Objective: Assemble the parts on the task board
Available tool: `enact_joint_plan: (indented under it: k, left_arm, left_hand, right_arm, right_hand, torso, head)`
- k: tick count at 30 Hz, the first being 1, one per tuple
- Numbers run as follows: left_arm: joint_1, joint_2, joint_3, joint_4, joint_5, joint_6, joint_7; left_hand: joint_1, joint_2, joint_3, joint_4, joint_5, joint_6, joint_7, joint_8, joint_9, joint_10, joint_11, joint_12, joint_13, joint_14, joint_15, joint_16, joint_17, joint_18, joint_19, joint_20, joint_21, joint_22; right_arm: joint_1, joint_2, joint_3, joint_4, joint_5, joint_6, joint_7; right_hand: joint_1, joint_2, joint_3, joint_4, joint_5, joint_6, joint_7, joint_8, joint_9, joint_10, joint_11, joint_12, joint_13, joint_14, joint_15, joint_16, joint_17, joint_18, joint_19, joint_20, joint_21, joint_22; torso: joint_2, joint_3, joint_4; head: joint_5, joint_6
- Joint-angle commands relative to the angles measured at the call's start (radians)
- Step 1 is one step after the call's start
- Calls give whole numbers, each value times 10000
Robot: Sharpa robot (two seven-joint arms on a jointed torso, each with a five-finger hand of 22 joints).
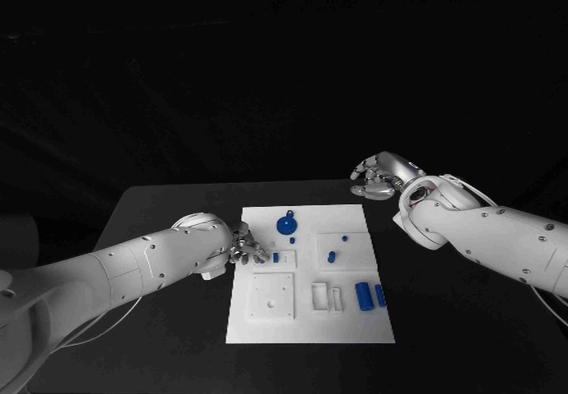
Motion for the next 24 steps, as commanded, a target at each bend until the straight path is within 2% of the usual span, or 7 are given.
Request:
enact_joint_plan:
  k: [1,7,10,12,13,14,24]
  left_arm:
    - [-38,32,-12,4,-12,176,67]
    - [-39,22,-12,12,6,128,101]
    - [-39,20,-12,21,15,101,126]
    - [-40,11,-12,25,21,81,136]
    - [-40,10,-12,27,27,74,140]
    - [-40,10,-12,27,31,59,152]
    - [-43,-11,-10,55,65,-330,157]
  left_hand:
    - [29,151,-7,-98,-19,71,27,19,-6,-27,2,11,-9,-1,-36,28,-16,-83,-34,-1176,-40,15]
    - [409,548,109,-387,23,80,30,26,-40,-11,5,10,-21,4,-34,36,-28,-94,-27,-1176,-37,33]
    - [709,731,232,-642,429,84,35,31,-65,-1,10,9,-30,9,-29,36,-39,-106,-21,-1173,-37,43]
    - [846,807,294,-741,537,117,30,55,-65,13,7,10,-35,21,-30,40,-43,-114,-6,-1170,-33,47]
    - [1138,795,605,-729,190,137,3,72,-64,21,-18,2,-42,25,-25,33,-50,-94,13,-1188,-50,32]
    - [1221,654,854,-579,20,137,24,74,-81,42,0,-5,-55,42,-36,24,-63,-131,45,-1163,-62,16]
    - [1440,710,1297,-482,125,225,8,155,-84,136,-13,4,-74,126,-45,51,-74,-158,123,-1165,-43,29]
  right_arm:
    - [-4,-8,3,21,-34,95,82]
    - [-4,-10,3,20,-34,96,89]
    - [-4,-10,3,18,-34,98,94]
    - [-4,-2,3,7,-34,96,98]
    - [-4,-1,3,6,-34,96,100]
    - [-4,-3,3,5,-33,95,106]
    - [-4,6,3,-45,85,79,175]
  right_hand:
    - [-77,42,-50,2,33,17,67,-67,1,-64,-16,40,-18,84,-13,-60,10,622,16,-56,-33,58]
    - [-80,43,-50,5,36,16,68,-68,1,-65,-15,40,-20,83,-13,-62,11,622,16,-55,-35,59]
    - [-82,44,-50,7,37,16,68,-68,1,-66,-15,40,-22,83,-13,-63,11,622,15,-55,-36,59]
    - [-84,44,-51,9,38,16,68,-68,1,-66,-15,41,-22,83,-13,-64,11,622,15,-55,-37,60]
    - [-85,44,-51,9,39,16,68,-68,1,-66,-15,41,-23,83,-13,-64,11,622,15,-55,-37,60]
    - [-86,44,-51,10,39,16,68,-68,1,-66,-15,41,-23,83,-13,-64,11,622,15,-54,-37,60]
    - [-116,25,-20,32,101,-36,89,-100,-6,-146,7,-31,-98,-20,9,-245,-62,622,-86,-12,-183,18]
  torso:
    - [3,6,2]
    - [-7,7,4]
    - [-5,5,2]
    - [-4,1,0]
    - [-4,1,-2]
    - [-5,-1,-4]
    - [-4,2,8]
  head:
    - [-7,-8]
    - [-17,-17]
    - [-27,-19]
    - [-29,-22]
    - [-30,-25]
    - [-29,-29]
    - [-28,-14]
